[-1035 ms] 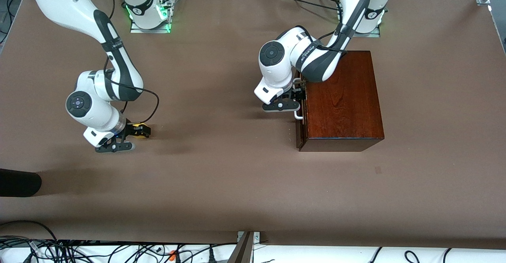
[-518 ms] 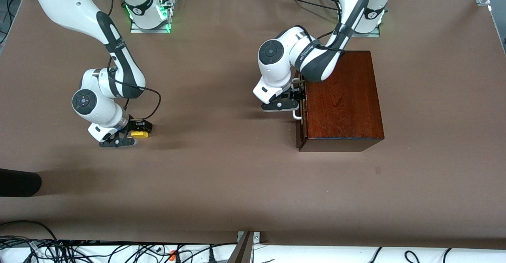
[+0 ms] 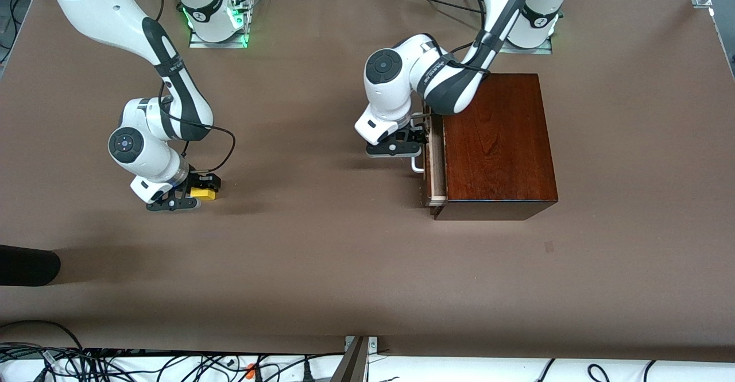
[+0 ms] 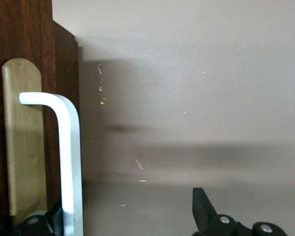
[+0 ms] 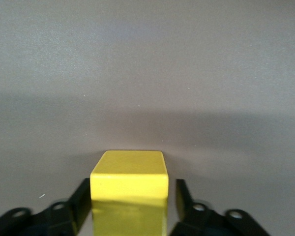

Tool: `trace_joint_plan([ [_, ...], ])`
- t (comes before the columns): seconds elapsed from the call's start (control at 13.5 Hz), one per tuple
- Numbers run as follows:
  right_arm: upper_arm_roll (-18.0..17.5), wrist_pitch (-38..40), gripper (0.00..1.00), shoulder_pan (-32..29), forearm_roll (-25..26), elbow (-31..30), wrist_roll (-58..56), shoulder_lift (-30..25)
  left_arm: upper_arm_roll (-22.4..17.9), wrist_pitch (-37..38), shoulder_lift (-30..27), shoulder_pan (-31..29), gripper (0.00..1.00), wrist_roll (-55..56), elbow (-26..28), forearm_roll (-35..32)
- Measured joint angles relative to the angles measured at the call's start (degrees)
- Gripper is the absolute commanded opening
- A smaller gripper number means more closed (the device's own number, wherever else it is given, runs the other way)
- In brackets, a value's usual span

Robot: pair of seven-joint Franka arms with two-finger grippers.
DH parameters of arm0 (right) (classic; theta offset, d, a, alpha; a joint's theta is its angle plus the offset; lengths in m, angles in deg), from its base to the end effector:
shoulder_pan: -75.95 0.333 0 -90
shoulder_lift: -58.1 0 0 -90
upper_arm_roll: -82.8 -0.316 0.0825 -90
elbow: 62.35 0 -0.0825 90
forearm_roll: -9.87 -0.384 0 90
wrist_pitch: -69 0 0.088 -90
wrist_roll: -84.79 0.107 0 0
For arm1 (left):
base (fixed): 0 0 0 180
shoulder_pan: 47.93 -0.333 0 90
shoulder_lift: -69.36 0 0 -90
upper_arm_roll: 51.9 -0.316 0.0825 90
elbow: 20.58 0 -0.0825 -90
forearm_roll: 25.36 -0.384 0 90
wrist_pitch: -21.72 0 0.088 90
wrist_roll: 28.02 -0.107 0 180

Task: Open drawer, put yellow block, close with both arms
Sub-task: 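Pull the drawer open with the left gripper while the right gripper grasps the cube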

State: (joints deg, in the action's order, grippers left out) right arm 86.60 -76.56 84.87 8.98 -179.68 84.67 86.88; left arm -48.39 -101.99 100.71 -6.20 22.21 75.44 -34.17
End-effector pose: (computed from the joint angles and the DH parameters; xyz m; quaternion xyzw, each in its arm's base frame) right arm 0.5918 0.0531 0.1903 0.9990 0.0433 -0.0037 0.0118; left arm 0.4802 -0.4693 0.2808 -0.9984 -0.0028 -0.0136 0.0542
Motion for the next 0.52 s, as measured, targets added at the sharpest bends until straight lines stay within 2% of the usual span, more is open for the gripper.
trace_joint_plan([
  [0.15,0.0,0.0,0.23,0.0,0.0,0.0,0.0,0.0,0.1,-0.1,1.0,0.6,1.00,0.3,-1.5,0.3],
  [0.22,0.0,0.0,0.18,0.0,0.0,0.0,0.0,0.0,0.1,-0.1,1.3,0.7,1.00,0.3,-2.0,0.6],
  [0.3,0.0,-0.1,0.15,0.0,0.0,0.0,-0.1,0.0,0.1,-0.1,1.5,0.8,1.00,0.3,-2.4,0.8],
  [0.52,0.0,-0.4,0.14,0.0,0.0,0.5,-3.8,-0.6,0.1,-0.1,1.9,1.1,1.00,0.3,-3.1,1.1],
])
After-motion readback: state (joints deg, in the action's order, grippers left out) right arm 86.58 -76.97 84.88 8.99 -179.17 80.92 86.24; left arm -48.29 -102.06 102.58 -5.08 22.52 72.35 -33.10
